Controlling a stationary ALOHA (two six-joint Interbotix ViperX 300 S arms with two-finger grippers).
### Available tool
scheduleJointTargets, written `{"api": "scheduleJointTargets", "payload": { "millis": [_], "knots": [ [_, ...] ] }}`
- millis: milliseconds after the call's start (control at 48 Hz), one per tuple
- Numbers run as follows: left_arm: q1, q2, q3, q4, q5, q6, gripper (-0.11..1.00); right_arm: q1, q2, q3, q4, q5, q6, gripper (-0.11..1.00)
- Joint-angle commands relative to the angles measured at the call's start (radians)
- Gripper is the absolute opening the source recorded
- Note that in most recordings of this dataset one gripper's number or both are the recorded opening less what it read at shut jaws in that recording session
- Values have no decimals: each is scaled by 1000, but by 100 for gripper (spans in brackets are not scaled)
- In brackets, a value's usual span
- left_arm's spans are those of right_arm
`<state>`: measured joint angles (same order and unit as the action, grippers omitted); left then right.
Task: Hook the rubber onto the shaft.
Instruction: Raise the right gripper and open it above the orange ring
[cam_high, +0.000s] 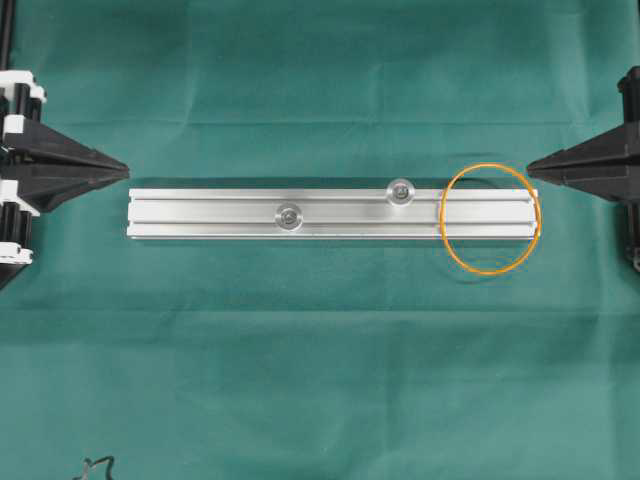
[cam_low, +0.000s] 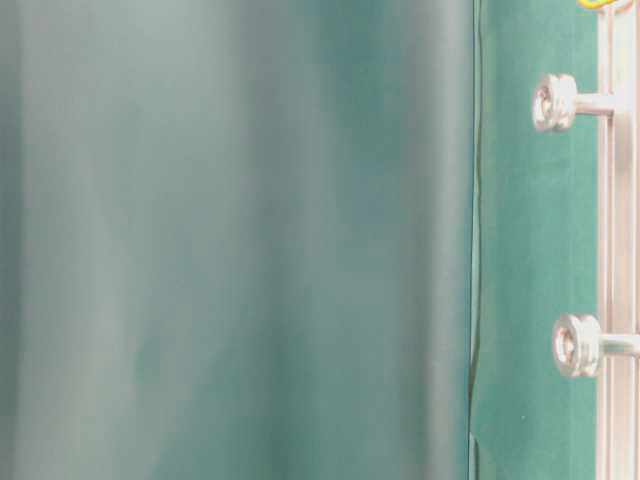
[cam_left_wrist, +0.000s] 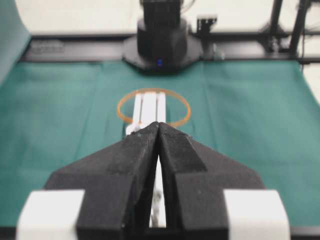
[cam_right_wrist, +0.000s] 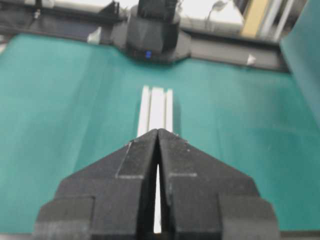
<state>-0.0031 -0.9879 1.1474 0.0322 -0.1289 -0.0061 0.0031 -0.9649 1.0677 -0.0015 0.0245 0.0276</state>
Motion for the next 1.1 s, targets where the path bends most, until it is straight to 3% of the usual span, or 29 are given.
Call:
{"api": "scheduleJointTargets", "payload": {
  "millis": [0,187,396,875,1083],
  "knots": [
    [-2,5,-40,3,74,0,0,0,8,-43,3,77,21,3],
    [-2,8,-86,3,291,-3,0,-2,35,-89,5,333,91,3],
    [-2,12,-133,3,489,-3,0,-2,64,-126,5,557,109,3],
    [-2,14,-146,3,515,-3,0,-2,87,-137,3,609,109,3],
    [0,14,-147,3,517,-5,0,0,104,-167,3,753,112,3]
  ]
}}
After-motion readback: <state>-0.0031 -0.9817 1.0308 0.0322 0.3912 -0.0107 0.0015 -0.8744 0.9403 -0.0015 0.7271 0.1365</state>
